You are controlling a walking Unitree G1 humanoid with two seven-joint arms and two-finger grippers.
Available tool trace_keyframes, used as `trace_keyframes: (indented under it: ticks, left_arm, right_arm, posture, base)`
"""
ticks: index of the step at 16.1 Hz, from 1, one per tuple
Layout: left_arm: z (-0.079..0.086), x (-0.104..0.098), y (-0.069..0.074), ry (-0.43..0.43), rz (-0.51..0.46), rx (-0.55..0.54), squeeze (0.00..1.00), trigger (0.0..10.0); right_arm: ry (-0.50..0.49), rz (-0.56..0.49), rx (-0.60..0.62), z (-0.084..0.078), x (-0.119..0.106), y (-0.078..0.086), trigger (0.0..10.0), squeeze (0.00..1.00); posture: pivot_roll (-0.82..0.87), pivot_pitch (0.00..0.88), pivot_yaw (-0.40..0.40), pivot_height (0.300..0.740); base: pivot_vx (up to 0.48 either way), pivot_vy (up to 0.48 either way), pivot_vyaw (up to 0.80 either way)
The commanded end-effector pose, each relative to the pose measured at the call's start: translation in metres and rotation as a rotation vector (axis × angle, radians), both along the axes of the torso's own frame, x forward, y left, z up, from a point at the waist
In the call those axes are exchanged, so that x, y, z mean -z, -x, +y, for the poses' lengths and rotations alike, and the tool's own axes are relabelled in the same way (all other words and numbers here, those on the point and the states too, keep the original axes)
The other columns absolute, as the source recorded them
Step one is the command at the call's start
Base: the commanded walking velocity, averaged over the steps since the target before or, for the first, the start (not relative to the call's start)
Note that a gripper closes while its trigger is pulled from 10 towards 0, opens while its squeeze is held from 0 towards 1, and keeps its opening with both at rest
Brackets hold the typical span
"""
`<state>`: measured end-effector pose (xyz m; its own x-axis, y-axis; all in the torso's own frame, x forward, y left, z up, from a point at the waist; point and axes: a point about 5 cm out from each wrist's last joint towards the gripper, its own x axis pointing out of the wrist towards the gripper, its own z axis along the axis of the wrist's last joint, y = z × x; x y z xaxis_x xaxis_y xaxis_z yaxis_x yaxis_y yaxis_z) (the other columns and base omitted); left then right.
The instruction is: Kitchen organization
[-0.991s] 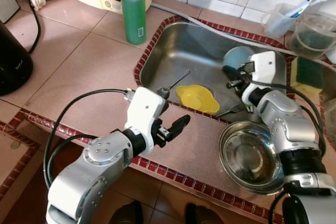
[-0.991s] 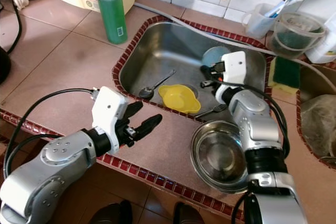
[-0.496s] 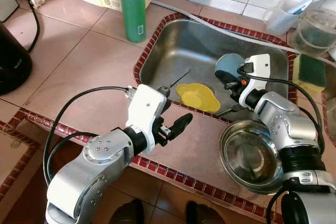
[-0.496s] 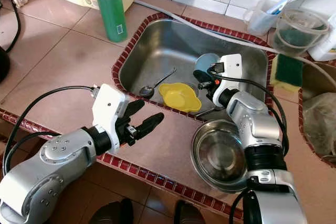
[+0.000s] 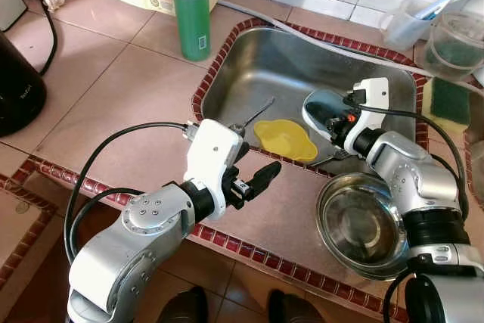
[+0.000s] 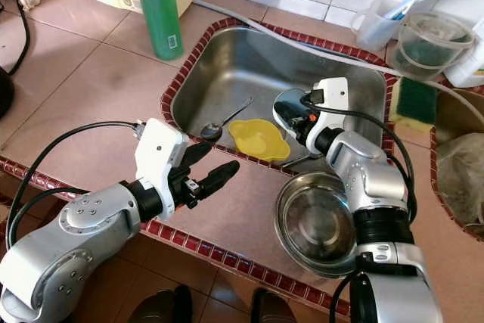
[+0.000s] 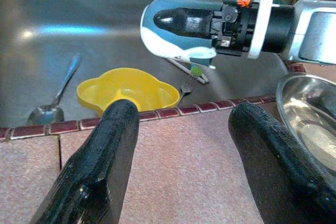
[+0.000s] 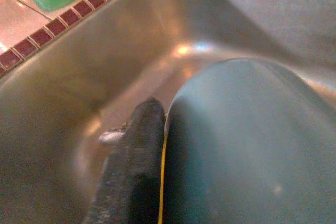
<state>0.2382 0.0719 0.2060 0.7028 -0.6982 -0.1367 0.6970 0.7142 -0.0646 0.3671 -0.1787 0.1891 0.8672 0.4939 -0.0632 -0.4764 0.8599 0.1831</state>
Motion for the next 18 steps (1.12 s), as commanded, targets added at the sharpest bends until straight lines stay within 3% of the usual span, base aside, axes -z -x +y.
trace_keyframes:
  ticks: [1, 18]
  left_arm:
    - [-0.003, -0.002, 0.003, 0.005, -0.002, 0.013, 0.00, 10.0]
    - [-0.005, -0.003, 0.002, 0.030, -0.005, -0.009, 0.00, 10.0]
  right_arm:
    - [-0.007, -0.012, -0.008, -0.002, -0.006, -0.002, 10.0, 1.00]
    - [-0.048, -0.035, -0.086, 0.012, -0.017, -0.007, 10.0, 1.00]
  posture:
    - [0.00, 0.284, -0.046, 0.740]
    - [0.01, 0.250, -0.070, 0.740]
  base:
    - [0.000, 0.000, 0.00]
    - [0.000, 0.000, 0.00]
